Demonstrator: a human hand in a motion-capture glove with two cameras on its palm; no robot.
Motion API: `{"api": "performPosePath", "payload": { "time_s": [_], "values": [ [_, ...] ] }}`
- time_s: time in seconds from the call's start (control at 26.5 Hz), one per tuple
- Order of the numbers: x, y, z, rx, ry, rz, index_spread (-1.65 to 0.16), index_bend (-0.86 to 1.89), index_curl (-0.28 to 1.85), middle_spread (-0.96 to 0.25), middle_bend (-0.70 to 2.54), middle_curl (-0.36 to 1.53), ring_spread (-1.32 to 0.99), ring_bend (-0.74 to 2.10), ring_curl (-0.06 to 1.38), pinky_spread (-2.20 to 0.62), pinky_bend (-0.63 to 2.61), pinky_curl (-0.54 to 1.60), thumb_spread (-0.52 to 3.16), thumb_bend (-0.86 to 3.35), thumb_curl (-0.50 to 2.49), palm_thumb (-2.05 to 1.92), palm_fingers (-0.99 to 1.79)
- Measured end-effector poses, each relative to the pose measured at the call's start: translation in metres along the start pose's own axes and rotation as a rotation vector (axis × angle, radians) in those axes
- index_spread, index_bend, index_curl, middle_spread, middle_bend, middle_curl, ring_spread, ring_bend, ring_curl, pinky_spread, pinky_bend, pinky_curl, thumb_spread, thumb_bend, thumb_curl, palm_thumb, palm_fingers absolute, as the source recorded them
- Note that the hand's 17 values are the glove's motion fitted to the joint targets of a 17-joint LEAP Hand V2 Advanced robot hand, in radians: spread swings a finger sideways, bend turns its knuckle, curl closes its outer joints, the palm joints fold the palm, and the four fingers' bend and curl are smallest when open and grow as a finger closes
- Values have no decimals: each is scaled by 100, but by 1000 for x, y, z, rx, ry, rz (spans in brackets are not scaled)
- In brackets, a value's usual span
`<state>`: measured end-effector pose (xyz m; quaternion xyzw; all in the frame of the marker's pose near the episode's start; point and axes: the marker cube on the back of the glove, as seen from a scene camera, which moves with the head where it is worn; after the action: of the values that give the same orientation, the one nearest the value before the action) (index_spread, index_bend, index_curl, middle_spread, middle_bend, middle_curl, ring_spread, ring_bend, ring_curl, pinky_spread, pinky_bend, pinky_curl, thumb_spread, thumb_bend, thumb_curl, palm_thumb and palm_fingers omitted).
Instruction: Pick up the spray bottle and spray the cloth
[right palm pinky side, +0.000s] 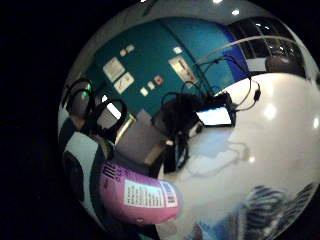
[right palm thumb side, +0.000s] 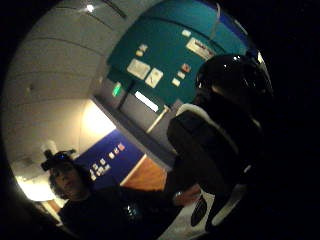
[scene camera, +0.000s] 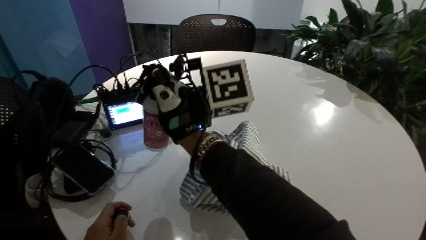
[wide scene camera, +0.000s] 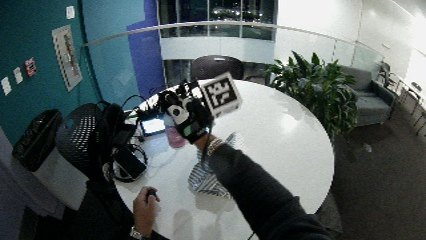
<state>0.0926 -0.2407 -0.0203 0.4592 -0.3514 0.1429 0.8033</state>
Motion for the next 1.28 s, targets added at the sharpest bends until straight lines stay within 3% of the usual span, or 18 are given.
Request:
{"api": "performPosePath", "payload": {
  "time_s": [0.23, 0.57, 1.28],
  "values": [
    [50, 23, 9, 132, 111, 68, -27, 33, 55, -19, 64, 49, -13, 67, 44, -26, 43, 38, 138, -1, 16, 43, 141],
    [67, 33, 20, 22, 223, 25, -27, 32, 55, -18, 64, 49, -12, 67, 45, -25, 44, 38, 138, -1, 15, 43, 141],
    [57, 28, 21, 2, 187, -4, -27, 32, 56, -19, 64, 49, -13, 67, 45, -27, 44, 38, 138, -1, 15, 41, 140]
  ]
}}
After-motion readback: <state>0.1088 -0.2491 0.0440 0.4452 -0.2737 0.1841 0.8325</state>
